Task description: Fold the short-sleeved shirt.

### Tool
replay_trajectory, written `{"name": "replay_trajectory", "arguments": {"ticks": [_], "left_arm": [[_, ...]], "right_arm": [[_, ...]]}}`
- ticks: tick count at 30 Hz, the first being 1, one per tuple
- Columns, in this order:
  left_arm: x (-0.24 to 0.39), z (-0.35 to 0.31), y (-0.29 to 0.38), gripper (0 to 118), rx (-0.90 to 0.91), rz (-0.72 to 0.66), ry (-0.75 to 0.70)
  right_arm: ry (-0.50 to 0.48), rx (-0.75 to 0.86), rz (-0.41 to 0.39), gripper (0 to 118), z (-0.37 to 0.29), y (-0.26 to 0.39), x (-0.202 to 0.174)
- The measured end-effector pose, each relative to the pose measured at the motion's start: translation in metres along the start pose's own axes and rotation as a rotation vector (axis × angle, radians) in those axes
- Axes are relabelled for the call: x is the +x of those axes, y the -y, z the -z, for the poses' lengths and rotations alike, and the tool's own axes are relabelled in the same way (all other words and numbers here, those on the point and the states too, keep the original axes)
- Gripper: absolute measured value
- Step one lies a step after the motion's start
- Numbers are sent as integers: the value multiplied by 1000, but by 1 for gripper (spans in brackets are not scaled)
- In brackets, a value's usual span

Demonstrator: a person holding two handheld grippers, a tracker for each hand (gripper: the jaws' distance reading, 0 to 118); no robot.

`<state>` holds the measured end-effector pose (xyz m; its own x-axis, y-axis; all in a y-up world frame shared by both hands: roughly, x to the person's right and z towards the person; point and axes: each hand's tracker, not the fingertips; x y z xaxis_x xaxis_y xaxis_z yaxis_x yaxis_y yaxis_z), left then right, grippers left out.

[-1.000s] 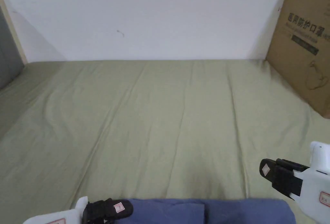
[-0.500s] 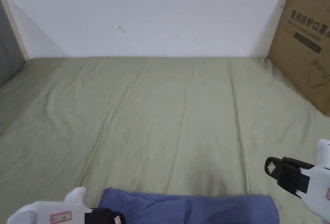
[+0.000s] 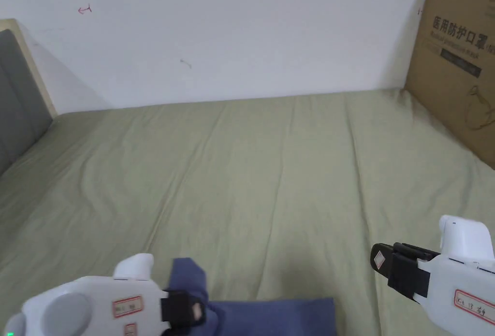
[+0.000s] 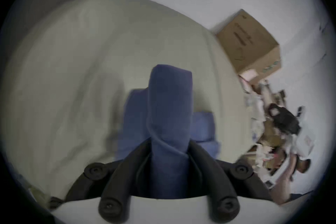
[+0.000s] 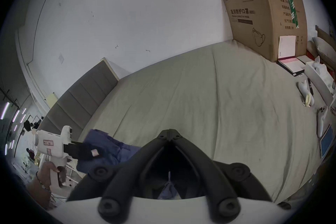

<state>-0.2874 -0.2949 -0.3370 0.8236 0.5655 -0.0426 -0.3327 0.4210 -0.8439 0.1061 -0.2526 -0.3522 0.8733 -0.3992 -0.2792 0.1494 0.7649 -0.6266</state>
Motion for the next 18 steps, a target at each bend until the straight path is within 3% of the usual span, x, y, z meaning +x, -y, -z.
{"name": "replay_trajectory", "arguments": {"ticks": [2,4,8,9,13,14,15,16,17,18], "left_arm": [[19,30,-1,9,-58,-12,86],[36,64,1,23,-116,-22,144],[52,111,4,116,-176,-71,227],[54,114,4,118,-176,-88,241],[55,91,-1,114,-106,-69,251],[56,81,-4,103,-93,-25,216],[57,71,-5,82,-82,31,189],[57,62,-2,48,-52,100,154],[60,54,-1,4,-36,156,114],[65,49,0,2,-28,214,56]], "right_arm": [[0,9,8,0,-4,-1,3],[3,17,20,0,-9,-1,8],[23,24,45,0,-16,-2,17],[26,26,50,0,-17,-1,20],[45,38,48,0,-20,0,27],[47,39,52,0,-20,0,29],[45,38,58,0,-20,-1,32],[41,36,66,0,-19,-1,34],[42,35,69,0,-19,-1,36],[44,36,71,0,-18,-2,38]]}}
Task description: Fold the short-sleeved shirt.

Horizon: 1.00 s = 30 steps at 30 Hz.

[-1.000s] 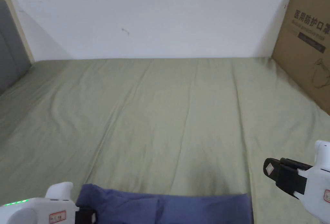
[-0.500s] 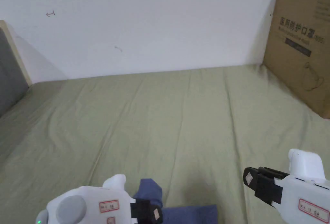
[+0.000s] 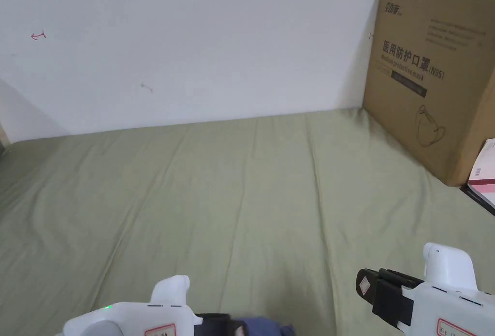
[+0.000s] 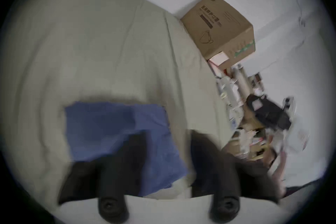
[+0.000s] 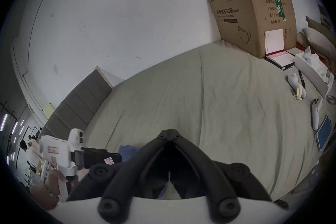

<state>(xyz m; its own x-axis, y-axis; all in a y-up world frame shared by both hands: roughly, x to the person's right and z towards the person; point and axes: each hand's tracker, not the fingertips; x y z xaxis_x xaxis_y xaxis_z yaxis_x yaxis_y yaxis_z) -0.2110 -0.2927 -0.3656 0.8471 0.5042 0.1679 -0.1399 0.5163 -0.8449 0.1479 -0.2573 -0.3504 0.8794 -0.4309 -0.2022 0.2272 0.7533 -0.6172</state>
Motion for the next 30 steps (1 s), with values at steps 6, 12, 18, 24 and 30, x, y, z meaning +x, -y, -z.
{"name": "replay_trajectory", "arguments": {"ticks": [6,12,18,24,30], "left_arm": [[20,34,13,2,-90,113,-40],[10,109,32,2,-265,-59,48],[8,151,52,1,-289,-109,115],[36,97,43,1,-47,39,73],[62,-52,-8,1,483,200,-107]], "right_arm": [[13,8,10,0,3,-3,6],[-11,4,61,0,-3,-11,6],[-3,-11,39,0,-3,-10,2],[-16,-26,19,0,-7,-11,-8],[-64,134,-80,0,-27,-38,-42]]}}
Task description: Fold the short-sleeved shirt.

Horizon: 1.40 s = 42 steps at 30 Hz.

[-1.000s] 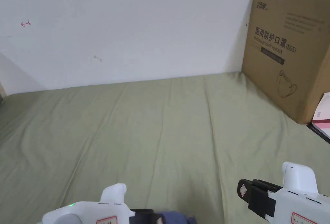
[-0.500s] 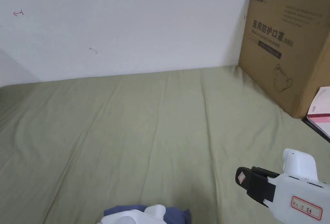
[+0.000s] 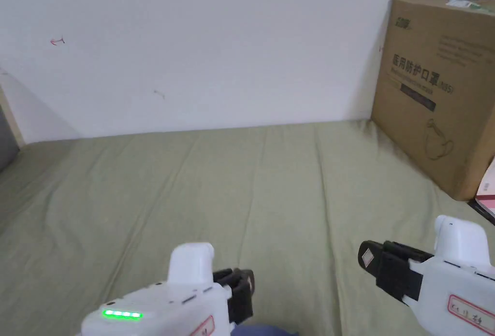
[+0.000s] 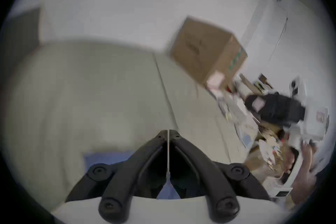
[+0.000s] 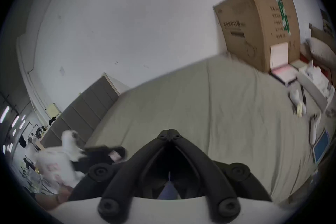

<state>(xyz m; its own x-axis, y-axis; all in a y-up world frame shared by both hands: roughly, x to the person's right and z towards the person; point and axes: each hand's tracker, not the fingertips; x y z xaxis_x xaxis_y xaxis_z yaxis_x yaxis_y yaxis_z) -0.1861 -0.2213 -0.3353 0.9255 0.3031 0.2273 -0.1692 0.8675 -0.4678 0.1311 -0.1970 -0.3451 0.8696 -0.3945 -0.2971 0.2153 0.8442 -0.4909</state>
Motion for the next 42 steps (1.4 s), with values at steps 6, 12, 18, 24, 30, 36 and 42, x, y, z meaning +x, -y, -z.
{"name": "replay_trajectory", "arguments": {"ticks": [6,12,18,24,30,36,42], "left_arm": [[-1,-54,-60,1,311,193,-236],[-15,-43,-37,1,435,246,-419],[-27,-33,-11,1,366,161,-422],[-24,-31,-17,1,369,199,-435],[-34,-44,-15,1,315,162,-389],[-68,-56,14,1,162,74,-369],[-143,-47,41,2,-96,-201,-117]], "right_arm": [[49,269,-211,0,-1,-33,-52],[230,459,-362,0,22,-19,-63],[266,356,-170,0,34,0,-38],[291,373,-228,0,31,-8,-33],[-40,29,-172,0,44,10,-20],[-87,-705,12,0,120,114,11],[-49,-778,79,0,137,150,33]]}}
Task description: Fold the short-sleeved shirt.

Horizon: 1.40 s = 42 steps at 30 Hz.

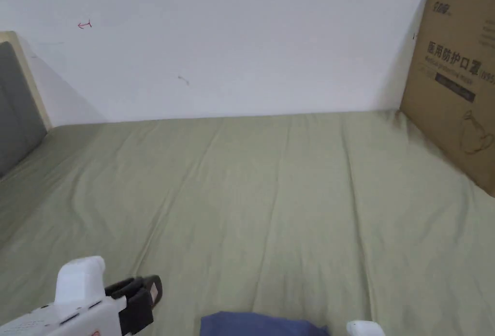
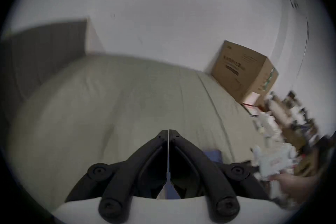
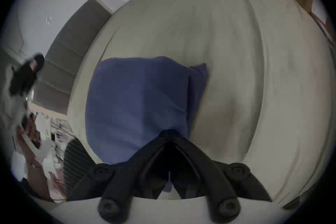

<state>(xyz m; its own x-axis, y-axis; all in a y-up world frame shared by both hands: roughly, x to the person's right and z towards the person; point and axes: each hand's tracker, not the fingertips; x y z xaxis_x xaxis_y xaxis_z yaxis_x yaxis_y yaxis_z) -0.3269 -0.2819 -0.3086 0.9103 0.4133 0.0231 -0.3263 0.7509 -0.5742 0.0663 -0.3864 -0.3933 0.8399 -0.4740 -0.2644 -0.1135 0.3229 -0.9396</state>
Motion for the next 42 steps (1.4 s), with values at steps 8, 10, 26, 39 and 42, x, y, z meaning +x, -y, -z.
{"name": "replay_trajectory", "arguments": {"ticks": [8,10,26,39,42], "left_arm": [[-89,71,52,118,-330,-396,357],[-99,86,65,118,-369,-467,469],[-79,168,110,21,-519,-519,597],[-142,27,-17,22,-433,-179,284],[-200,-14,-50,22,-421,-147,97]], "right_arm": [[15,-18,-11,0,4,-5,2],[22,-19,-29,0,4,-5,1],[11,-13,16,0,4,-3,-1],[36,142,-138,0,-81,-8,-58],[65,148,-163,0,-88,-9,-68]]}}
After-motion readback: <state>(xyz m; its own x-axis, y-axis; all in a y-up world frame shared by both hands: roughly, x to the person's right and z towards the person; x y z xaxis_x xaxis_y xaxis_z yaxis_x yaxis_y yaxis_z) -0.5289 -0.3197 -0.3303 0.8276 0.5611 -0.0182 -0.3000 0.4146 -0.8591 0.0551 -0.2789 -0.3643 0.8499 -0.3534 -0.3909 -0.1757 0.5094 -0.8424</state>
